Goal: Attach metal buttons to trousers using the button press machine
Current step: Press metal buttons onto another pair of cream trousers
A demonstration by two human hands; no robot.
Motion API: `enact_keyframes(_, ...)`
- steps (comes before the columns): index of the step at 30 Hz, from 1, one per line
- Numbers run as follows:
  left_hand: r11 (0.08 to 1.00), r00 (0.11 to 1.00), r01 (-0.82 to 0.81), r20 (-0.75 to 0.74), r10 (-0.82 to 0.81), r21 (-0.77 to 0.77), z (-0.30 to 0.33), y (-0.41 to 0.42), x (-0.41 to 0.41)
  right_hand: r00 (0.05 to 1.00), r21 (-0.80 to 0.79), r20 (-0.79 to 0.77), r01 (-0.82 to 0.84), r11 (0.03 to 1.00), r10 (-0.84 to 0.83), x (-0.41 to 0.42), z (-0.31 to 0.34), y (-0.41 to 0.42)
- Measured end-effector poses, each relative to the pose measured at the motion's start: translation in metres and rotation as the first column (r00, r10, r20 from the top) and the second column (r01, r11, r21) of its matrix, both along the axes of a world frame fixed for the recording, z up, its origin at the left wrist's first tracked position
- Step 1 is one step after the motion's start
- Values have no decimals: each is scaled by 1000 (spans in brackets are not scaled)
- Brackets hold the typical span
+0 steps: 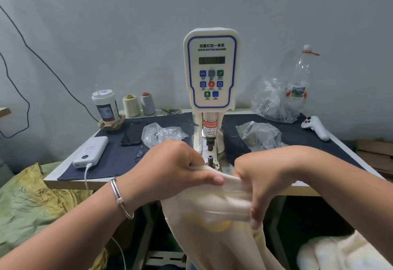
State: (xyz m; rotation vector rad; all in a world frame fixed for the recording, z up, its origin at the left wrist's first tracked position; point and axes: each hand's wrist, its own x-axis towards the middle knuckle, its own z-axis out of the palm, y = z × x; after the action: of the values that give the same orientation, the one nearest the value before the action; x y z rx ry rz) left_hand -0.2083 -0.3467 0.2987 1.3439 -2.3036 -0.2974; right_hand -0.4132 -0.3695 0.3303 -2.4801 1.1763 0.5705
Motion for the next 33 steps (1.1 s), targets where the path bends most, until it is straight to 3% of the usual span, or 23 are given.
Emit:
enact_keyframes(3,999,1000,-18,-23,19,30,8,-4,10,1000,41,-11,2,999,-1,-16,-11,1)
enact_keyframes(5,992,989,21,-145,-2,126,13,-7,22,950,323,289,24,946,-122,-30,-17,2)
enact_keyframes(7,963,961,84,-277,-9,258,13,-13,26,730,605,567,-56,794,-381,-40,-19,-2)
enact_keyframes(8,931,948,128,-318,-14,342,12,-16,25,609,661,629,-93,744,-483,-43,-18,-6)
enact_keyframes(10,806,929,262,-363,-63,530,8,-23,21,410,684,687,-86,725,-600,-44,-17,-18)
enact_keyframes(12,652,924,360,-350,-152,667,-4,-26,16,265,680,703,22,733,-660,-42,-18,-31)
enact_keyframes(14,562,915,391,-372,-156,729,-26,-26,10,164,691,696,107,715,-698,-41,-25,-42)
enact_keyframes(16,558,845,443,-535,0,701,-51,-26,10,151,716,674,105,690,-723,-42,-31,-49)
enact_keyframes(17,558,758,484,-642,117,674,-63,-26,12,191,732,653,87,675,-733,-47,-34,-53)
enact_keyframes(19,547,587,558,-762,272,625,-78,-28,22,419,729,583,108,676,-696,-58,-41,-60)
enact_keyframes(21,560,556,535,-763,330,632,-88,-29,28,772,616,426,134,776,-472,-64,-51,-65)
enact_keyframes(22,564,565,514,-750,344,646,-93,-30,28,876,538,329,133,832,-352,-64,-57,-68)
enact_keyframes(23,566,569,503,-743,352,653,-98,-31,27,912,490,278,134,861,-300,-63,-62,-70)
enact_keyframes(25,571,529,532,-772,353,625,-105,-34,24,853,557,338,158,816,-397,-62,-71,-80)
enact_keyframes(28,547,454,570,-790,413,613,-110,-42,23,632,746,441,138,652,-638,-62,-83,-98)
enact_keyframes(33,470,521,535,-712,470,702,-119,-55,26,286,912,366,80,403,-886,-36,-122,-113)
